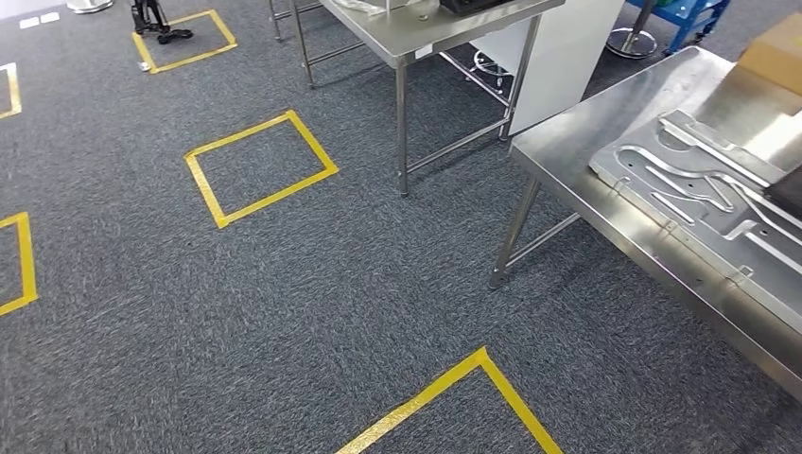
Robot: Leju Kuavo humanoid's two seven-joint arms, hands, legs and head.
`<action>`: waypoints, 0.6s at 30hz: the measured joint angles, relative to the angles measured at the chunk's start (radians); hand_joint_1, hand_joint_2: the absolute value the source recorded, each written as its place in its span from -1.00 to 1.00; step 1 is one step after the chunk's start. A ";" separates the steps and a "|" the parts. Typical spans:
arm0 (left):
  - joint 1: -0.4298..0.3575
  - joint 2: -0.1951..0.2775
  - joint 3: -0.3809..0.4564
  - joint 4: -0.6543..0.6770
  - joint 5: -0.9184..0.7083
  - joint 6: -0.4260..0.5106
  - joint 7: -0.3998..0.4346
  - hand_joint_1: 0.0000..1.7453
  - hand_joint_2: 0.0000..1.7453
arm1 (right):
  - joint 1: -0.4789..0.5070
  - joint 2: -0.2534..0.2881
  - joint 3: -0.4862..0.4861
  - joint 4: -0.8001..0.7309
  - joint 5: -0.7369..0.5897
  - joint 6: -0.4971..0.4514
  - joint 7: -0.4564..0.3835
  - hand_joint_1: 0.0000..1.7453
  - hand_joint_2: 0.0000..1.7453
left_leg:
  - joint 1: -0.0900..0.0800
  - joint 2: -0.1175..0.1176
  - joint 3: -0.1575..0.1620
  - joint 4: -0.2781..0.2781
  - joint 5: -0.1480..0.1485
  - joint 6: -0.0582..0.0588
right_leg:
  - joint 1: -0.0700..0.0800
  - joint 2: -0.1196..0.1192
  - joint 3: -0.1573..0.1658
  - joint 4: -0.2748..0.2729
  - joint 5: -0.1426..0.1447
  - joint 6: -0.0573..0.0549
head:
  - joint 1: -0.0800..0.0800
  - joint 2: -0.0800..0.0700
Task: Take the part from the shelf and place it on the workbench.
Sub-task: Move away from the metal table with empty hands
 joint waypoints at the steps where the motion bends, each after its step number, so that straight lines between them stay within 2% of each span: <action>1: 0.002 0.003 -0.001 0.000 0.001 0.000 0.003 -1.00 -1.00 | 0.000 0.000 0.000 0.000 -0.002 -0.002 -0.010 -1.00 -1.00 | 0.004 0.004 0.007 -0.008 0.013 -0.003 | -0.001 -0.014 0.001 0.001 -0.001 0.002 | 0.000 0.000; 2: 0.003 0.006 -0.002 0.000 0.002 0.000 0.005 -1.00 -1.00 | 0.000 0.000 -0.001 0.000 -0.003 -0.005 -0.022 -1.00 -1.00 | 0.007 0.012 0.035 -0.056 0.041 -0.006 | -0.002 -0.027 0.003 0.002 -0.004 0.005 | 0.000 0.000; 3: 0.003 0.009 -0.003 0.000 0.004 0.000 0.006 -1.00 -1.00 | -0.001 0.000 -0.001 0.000 -0.003 -0.007 -0.036 -1.00 -1.00 | 0.009 0.032 0.077 -0.130 0.074 -0.008 | -0.002 -0.040 0.005 0.005 -0.007 0.010 | 0.000 0.000; 5: 0.000 0.013 -0.004 0.000 0.007 0.000 0.005 -1.00 -1.00 | -0.001 -0.004 -0.001 -0.001 -0.002 -0.009 -0.065 -1.00 -1.00 | 0.006 0.072 0.143 -0.246 0.112 -0.002 | 0.001 -0.060 0.011 0.011 -0.015 0.024 | 0.001 0.000; 6: -0.001 0.015 -0.004 0.000 0.009 0.000 0.004 -1.00 -1.00 | -0.002 -0.006 -0.001 -0.001 -0.001 -0.010 -0.077 -1.00 -1.00 | 0.003 0.083 0.154 -0.270 0.116 0.005 | 0.004 -0.068 0.014 0.012 -0.017 0.031 | 0.003 0.000; 8: -0.002 0.017 -0.005 0.000 0.011 0.000 0.002 -1.00 -1.00 | -0.003 -0.008 -0.001 -0.001 0.000 -0.011 -0.092 -1.00 -1.00 | 0.000 0.074 0.149 -0.272 0.115 0.015 | 0.006 -0.078 0.016 0.013 -0.018 0.039 | 0.007 0.000; 12: 0.000 0.020 -0.005 0.000 0.013 0.000 0.002 -1.00 -1.00 | -0.007 -0.009 -0.001 -0.002 0.001 -0.013 -0.102 -1.00 -1.00 | -0.003 0.063 0.146 -0.272 0.116 0.022 | 0.004 -0.087 0.020 0.010 -0.018 0.046 | 0.007 0.000; 13: 0.001 0.021 -0.006 0.000 0.015 0.000 0.001 -1.00 -1.00 | -0.009 -0.011 -0.001 -0.002 0.001 -0.014 -0.109 -1.00 -1.00 | -0.002 0.054 0.148 -0.276 0.119 0.028 | 0.001 -0.079 0.023 0.013 -0.023 0.051 | 0.007 0.000; 14: 0.000 0.023 -0.008 0.000 0.016 0.000 0.001 -1.00 -1.00 | -0.009 -0.013 -0.001 -0.002 0.001 -0.017 -0.118 -1.00 -1.00 | -0.002 0.037 0.149 -0.280 0.123 0.038 | -0.001 -0.050 0.000 0.066 -0.058 0.055 | 0.008 0.000; 16: -0.002 0.025 -0.012 0.000 0.018 0.000 0.001 -1.00 -1.00 | -0.005 -0.017 -0.002 -0.002 0.000 -0.020 -0.129 -1.00 -1.00 | -0.004 0.001 0.149 -0.285 0.131 0.053 | -0.003 0.015 -0.073 0.217 -0.136 0.058 | 0.010 0.000; 17: -0.003 0.026 -0.014 0.000 0.018 0.000 0.002 -1.00 -1.00 | -0.003 -0.019 -0.002 -0.002 0.000 -0.021 -0.132 -1.00 -1.00 | -0.009 -0.017 0.146 -0.285 0.133 0.058 | 0.000 0.036 -0.111 0.289 -0.163 0.053 | 0.010 0.000; 18: -0.002 0.027 -0.017 0.000 0.017 0.000 0.004 -1.00 -1.00 | -0.002 -0.020 -0.003 -0.002 -0.001 -0.021 -0.133 -1.00 -1.00 | -0.013 -0.032 0.146 -0.285 0.134 0.059 | 0.003 0.038 -0.120 0.296 -0.150 0.047 | 0.010 0.000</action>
